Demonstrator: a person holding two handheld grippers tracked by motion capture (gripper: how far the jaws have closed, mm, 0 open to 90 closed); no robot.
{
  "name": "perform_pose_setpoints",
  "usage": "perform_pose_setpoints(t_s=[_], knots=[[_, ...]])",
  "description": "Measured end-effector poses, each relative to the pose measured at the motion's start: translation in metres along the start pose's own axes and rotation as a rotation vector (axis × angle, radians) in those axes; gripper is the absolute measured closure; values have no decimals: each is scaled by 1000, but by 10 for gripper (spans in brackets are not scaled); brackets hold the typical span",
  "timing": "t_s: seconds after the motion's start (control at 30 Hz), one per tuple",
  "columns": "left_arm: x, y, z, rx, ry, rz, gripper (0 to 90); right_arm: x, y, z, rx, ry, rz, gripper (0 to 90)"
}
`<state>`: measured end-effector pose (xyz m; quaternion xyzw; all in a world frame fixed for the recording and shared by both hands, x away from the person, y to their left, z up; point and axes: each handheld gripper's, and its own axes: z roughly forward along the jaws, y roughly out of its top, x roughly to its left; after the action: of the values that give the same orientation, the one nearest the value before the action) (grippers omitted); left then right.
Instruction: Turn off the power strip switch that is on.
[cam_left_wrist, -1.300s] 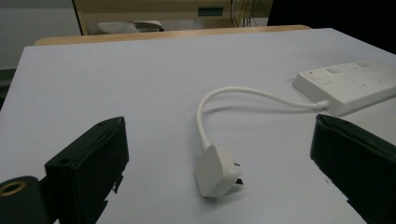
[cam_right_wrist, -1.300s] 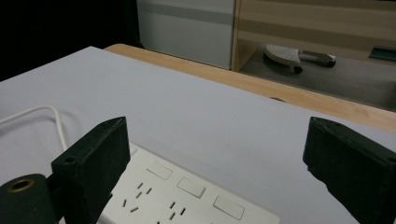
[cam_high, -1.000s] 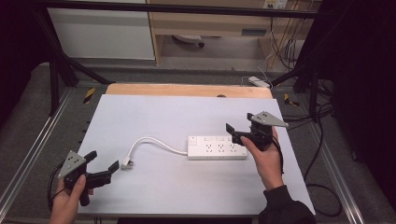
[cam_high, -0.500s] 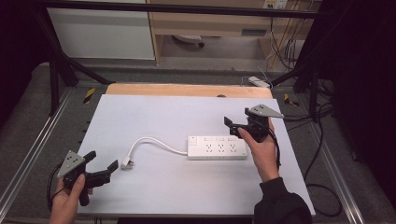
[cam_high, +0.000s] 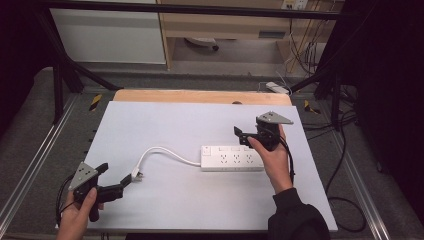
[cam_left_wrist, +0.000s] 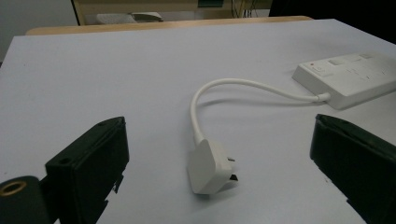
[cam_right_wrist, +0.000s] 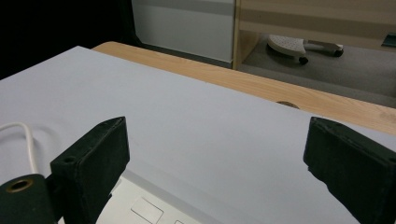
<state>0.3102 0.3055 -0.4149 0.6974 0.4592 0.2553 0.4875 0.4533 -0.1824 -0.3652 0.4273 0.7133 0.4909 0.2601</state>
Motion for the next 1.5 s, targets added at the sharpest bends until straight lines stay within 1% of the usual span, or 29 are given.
perform_pose_setpoints(t_s=[0.13,0.27,0.37,0.63,0.67,0.77,0.9,0.93,1.1,1.23,1.3,1.5], knots=[[2,0,-1,-4,5,-9,44,1,-1,3,7,0,-1,84],[2,0,-1,-5,5,-7,45,2,-3,5,13,4,-3,122],[2,0,-2,-8,6,-8,44,4,-5,7,17,10,-12,179],[4,1,-3,-13,6,-9,45,9,-10,11,29,35,-29,380],[4,1,-3,-15,7,-9,44,10,-11,12,35,39,-27,388],[4,1,-4,-20,11,-14,44,10,-15,15,50,48,-18,463],[4,1,-4,-22,11,-13,44,10,-20,18,66,48,-27,549],[4,1,-4,-22,9,-12,45,10,-21,18,71,48,-23,571],[3,1,-4,-21,9,-13,45,9,-24,19,77,60,-23,676],[3,1,-4,-22,8,-12,44,8,-28,19,80,57,-25,746],[3,1,-4,-20,7,-11,44,7,-29,19,83,56,-10,763],[3,1,-4,-20,7,-10,44,5,-34,19,90,41,-13,828]])
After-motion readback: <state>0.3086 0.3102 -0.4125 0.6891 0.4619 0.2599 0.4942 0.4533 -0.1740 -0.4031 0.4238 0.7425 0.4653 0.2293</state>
